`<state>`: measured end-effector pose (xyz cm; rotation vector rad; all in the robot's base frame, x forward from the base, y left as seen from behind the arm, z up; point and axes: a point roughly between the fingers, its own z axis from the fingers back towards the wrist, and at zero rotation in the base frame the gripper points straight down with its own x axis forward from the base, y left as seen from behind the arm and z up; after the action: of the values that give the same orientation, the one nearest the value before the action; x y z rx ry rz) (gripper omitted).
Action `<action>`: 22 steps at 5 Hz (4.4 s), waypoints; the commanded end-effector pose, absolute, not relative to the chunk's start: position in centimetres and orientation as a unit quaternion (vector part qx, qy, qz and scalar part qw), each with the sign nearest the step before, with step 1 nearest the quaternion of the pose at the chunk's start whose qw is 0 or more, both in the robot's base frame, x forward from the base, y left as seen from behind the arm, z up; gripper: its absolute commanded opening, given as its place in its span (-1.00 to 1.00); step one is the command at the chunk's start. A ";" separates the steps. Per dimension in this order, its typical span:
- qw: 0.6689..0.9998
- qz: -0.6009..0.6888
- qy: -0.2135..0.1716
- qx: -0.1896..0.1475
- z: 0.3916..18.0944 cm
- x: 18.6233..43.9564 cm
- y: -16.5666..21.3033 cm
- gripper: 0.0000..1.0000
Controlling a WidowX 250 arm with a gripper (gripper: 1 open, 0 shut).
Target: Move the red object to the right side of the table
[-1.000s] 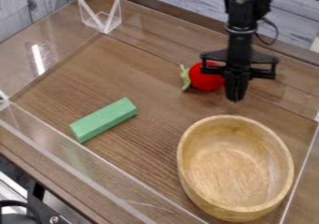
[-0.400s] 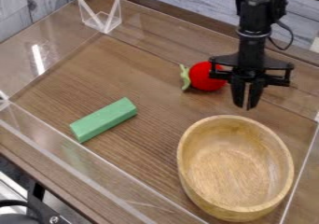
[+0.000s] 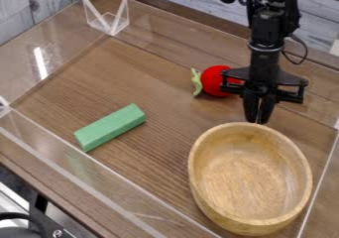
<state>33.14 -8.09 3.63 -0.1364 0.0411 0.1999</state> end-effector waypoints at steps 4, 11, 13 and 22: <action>0.997 0.007 -0.011 -0.079 7.3 34.8 -3.8 1.00; 0.993 -0.063 0.005 -0.101 4.2 34.4 -6.7 1.00; 0.993 -0.062 -0.020 -0.099 6.9 34.3 -5.9 1.00; 0.998 0.000 -0.051 -0.019 11.6 31.3 1.4 1.00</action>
<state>31.14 1.19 10.90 -0.0441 -0.0740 -0.0005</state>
